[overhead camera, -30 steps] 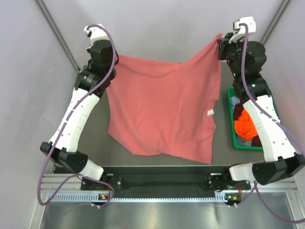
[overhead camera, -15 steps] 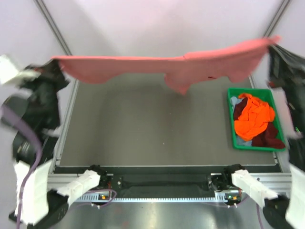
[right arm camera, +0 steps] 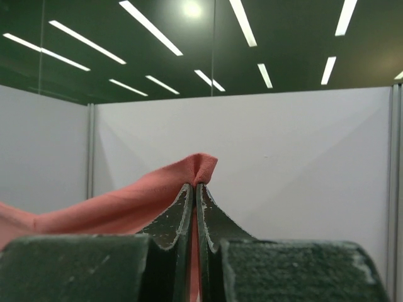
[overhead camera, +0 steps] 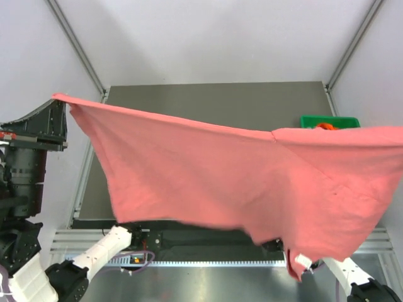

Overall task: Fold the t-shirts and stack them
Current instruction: Flatten the tshirt out

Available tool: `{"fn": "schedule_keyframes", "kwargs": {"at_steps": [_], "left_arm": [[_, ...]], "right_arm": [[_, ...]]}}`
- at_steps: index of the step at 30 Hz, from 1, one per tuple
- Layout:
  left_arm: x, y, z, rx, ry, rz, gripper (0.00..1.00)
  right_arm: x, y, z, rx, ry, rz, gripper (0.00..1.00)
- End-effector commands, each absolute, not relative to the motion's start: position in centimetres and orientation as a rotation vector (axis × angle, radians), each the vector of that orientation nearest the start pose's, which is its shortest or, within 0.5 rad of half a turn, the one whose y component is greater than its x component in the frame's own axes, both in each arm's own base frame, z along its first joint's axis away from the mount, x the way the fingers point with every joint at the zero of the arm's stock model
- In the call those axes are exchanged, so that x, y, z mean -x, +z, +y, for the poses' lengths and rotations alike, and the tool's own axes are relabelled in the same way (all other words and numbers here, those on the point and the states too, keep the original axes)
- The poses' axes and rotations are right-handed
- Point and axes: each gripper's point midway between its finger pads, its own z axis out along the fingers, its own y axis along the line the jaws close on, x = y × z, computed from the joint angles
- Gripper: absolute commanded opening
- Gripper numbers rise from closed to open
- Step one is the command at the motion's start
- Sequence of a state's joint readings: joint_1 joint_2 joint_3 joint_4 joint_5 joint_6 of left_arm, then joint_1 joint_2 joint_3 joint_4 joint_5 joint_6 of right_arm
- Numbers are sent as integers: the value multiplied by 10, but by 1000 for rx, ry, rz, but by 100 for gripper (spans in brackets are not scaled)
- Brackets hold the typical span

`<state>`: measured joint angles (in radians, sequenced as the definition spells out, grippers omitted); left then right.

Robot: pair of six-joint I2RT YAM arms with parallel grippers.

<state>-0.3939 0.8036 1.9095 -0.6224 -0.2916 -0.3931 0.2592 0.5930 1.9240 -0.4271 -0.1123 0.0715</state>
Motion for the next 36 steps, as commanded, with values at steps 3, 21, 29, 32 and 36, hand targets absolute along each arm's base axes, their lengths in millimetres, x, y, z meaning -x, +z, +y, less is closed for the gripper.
{"fn": "schedule_keyframes", "kwargs": {"at_steps": [3, 21, 29, 32, 36], "left_arm": [[-168, 605, -19, 278, -432, 1200, 0], [-460, 341, -14, 398, 95, 1702, 0], [-591, 293, -23, 309, -21, 1690, 0], [-622, 276, -13, 294, 35, 1676, 0], [-658, 242, -11, 252, 13, 1705, 0]], "right_arm": [[-51, 658, 18, 143, 224, 809, 0], [-447, 387, 110, 321, 98, 1349, 0], [-574, 319, 103, 383, -10, 1499, 0], [-607, 307, 103, 398, -35, 1497, 0], [-637, 306, 108, 423, -39, 1473, 0]]}}
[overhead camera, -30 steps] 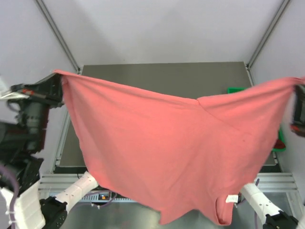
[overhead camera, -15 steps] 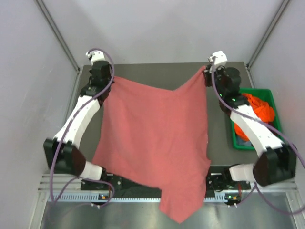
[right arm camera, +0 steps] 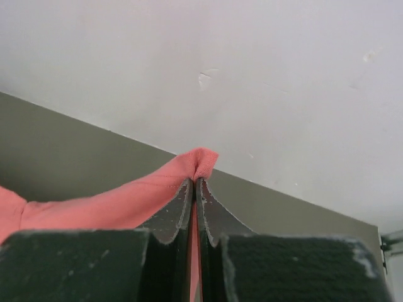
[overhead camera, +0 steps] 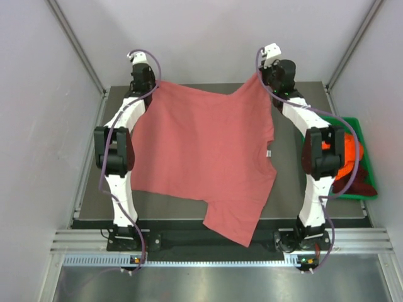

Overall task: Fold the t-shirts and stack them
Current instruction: Flatten the tshirt out, then fold the tshirt

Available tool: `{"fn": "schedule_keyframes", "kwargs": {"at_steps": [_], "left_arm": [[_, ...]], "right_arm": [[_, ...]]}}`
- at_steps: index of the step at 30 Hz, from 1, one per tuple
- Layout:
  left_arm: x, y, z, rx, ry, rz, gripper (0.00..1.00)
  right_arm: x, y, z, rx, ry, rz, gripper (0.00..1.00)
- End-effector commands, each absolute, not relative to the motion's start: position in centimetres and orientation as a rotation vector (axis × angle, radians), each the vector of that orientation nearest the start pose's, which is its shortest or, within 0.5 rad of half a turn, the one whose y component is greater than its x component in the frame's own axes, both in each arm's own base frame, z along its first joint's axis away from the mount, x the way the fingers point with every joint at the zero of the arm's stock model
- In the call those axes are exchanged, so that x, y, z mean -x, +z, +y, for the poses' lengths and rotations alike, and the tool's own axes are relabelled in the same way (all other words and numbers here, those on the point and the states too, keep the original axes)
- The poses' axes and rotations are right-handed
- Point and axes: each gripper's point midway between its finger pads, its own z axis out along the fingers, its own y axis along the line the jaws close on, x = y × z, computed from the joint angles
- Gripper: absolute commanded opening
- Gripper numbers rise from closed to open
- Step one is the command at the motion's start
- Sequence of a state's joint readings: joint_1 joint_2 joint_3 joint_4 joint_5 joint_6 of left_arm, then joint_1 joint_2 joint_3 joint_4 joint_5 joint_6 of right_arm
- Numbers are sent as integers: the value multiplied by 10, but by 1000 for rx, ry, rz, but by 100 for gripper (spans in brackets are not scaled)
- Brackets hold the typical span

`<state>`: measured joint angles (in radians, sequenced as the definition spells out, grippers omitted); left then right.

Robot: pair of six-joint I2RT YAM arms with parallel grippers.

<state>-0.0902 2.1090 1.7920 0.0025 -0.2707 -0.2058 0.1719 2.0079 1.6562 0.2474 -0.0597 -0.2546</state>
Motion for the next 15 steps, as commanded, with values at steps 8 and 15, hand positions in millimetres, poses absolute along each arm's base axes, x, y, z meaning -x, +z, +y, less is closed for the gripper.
{"fn": "schedule_keyframes", "kwargs": {"at_steps": [8, 15], "left_arm": [[-675, 226, -4, 174, -27, 1716, 0], [-662, 196, 8, 131, -115, 1830, 0]], "right_arm": [[-642, 289, 106, 439, -62, 1532, 0], [-607, 263, 117, 512, 23, 1670, 0]]}}
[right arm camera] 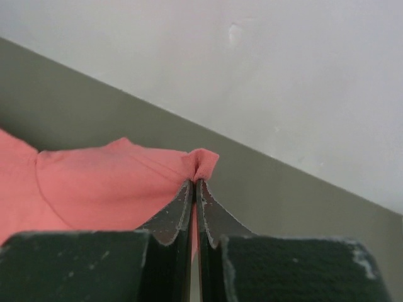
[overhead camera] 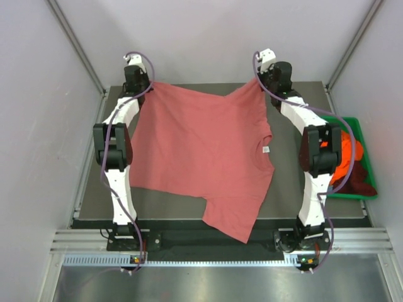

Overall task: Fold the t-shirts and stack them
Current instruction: Fold the tshirt

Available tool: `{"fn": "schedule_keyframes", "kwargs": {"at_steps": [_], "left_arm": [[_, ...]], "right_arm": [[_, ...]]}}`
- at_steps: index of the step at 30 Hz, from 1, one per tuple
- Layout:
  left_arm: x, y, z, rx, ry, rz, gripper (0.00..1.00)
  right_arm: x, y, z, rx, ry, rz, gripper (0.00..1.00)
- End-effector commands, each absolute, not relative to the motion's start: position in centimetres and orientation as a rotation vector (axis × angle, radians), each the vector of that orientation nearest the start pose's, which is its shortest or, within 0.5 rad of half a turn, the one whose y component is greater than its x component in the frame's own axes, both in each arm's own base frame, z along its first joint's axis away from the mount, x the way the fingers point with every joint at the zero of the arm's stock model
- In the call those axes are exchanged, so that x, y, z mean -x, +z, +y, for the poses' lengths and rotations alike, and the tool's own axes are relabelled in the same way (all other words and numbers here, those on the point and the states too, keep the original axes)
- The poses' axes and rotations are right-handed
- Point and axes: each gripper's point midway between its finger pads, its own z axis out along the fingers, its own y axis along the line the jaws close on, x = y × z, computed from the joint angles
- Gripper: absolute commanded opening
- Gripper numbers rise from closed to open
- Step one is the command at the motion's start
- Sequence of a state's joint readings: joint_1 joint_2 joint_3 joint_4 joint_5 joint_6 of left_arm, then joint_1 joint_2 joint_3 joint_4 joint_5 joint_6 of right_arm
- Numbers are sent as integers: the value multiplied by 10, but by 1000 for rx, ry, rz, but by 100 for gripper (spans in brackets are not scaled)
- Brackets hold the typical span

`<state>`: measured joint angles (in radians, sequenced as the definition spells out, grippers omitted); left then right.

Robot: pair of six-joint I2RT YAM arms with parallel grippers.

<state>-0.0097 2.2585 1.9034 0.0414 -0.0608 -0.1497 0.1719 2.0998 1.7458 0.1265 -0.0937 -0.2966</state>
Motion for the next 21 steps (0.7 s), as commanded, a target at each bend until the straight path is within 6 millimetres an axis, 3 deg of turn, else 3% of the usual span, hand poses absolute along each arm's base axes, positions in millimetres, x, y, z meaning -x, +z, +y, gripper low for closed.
{"fn": "schedule_keyframes", "kwargs": {"at_steps": [1, 7, 12, 17, 21], "left_arm": [[-660, 192, 3, 107, -158, 1842, 0], [-642, 186, 2, 72, -186, 1924, 0], [-626, 172, -3, 49, -211, 2005, 0], [-617, 177, 1, 59, -203, 2002, 0], [-611, 171, -8, 71, -271, 2010, 0]], "right_arm": [[-604, 263, 120, 504, 42, 1673, 0], [-586, 267, 141, 494, 105, 1690, 0], [-580, 275, 144, 471, 102, 1684, 0], [-570, 282, 146, 449, 108, 1694, 0], [-560, 280, 145, 424, 83, 1721, 0]]}}
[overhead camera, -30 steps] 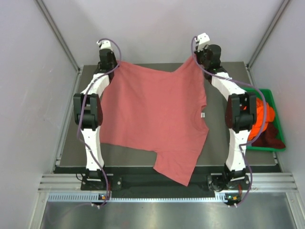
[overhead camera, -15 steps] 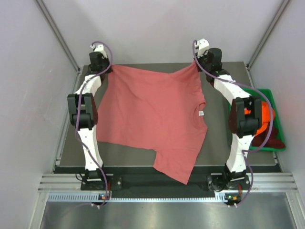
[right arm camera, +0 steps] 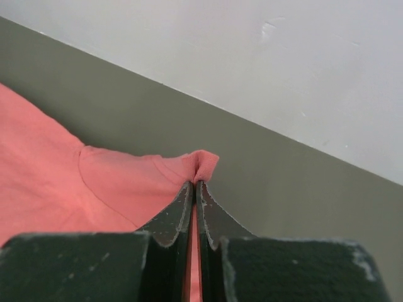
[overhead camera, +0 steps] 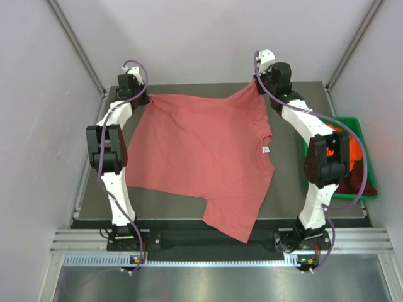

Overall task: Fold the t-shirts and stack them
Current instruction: Fold the tshirt

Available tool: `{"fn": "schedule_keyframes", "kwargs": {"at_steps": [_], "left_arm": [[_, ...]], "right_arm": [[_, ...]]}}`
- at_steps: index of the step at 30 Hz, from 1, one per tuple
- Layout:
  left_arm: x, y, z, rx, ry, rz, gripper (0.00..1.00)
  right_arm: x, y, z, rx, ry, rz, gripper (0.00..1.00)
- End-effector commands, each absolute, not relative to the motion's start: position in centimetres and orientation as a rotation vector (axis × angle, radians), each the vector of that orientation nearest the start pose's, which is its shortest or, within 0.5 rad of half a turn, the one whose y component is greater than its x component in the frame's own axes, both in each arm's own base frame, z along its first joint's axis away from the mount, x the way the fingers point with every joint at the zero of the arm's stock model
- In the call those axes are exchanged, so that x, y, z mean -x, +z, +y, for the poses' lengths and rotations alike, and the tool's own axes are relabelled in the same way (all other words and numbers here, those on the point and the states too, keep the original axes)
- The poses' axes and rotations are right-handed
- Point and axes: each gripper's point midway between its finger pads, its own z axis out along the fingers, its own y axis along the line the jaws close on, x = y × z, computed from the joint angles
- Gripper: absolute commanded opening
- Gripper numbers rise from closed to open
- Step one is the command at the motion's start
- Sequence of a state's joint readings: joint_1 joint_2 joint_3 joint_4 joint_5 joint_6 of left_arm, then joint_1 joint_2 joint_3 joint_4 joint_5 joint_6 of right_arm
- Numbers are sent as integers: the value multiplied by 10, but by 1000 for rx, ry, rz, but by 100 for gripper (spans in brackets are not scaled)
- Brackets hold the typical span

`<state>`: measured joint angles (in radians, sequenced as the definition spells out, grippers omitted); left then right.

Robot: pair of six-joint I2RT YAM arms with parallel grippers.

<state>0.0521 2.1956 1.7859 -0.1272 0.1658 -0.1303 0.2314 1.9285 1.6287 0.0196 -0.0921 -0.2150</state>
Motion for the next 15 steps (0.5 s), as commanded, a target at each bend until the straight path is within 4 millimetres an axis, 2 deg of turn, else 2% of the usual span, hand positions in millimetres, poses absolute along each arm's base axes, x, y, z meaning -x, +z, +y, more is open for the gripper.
{"fn": "schedule_keyframes", "kwargs": {"at_steps": [1, 2, 3, 9, 11, 12, 15], "left_arm": [[-610, 170, -9, 76, -281, 2008, 0], [-608, 168, -10, 81, -290, 2016, 0], [-607, 166, -10, 84, -294, 2022, 0], [-600, 179, -5, 54, -238, 2018, 0], [-600, 183, 0, 52, -210, 2014, 0], [-599, 185, 1, 48, -198, 2011, 0], [-601, 186, 5, 53, -185, 2007, 0]], "right_arm": [[-558, 278, 146, 401, 94, 1725, 0], [-556, 285, 144, 380, 95, 1703, 0], [-552, 274, 143, 369, 95, 1724, 0], [-541, 249, 139, 333, 112, 1782, 0], [-537, 255, 135, 304, 99, 1769, 0], [-534, 248, 135, 296, 105, 1779, 0], [-523, 254, 143, 289, 143, 1753, 0]]}}
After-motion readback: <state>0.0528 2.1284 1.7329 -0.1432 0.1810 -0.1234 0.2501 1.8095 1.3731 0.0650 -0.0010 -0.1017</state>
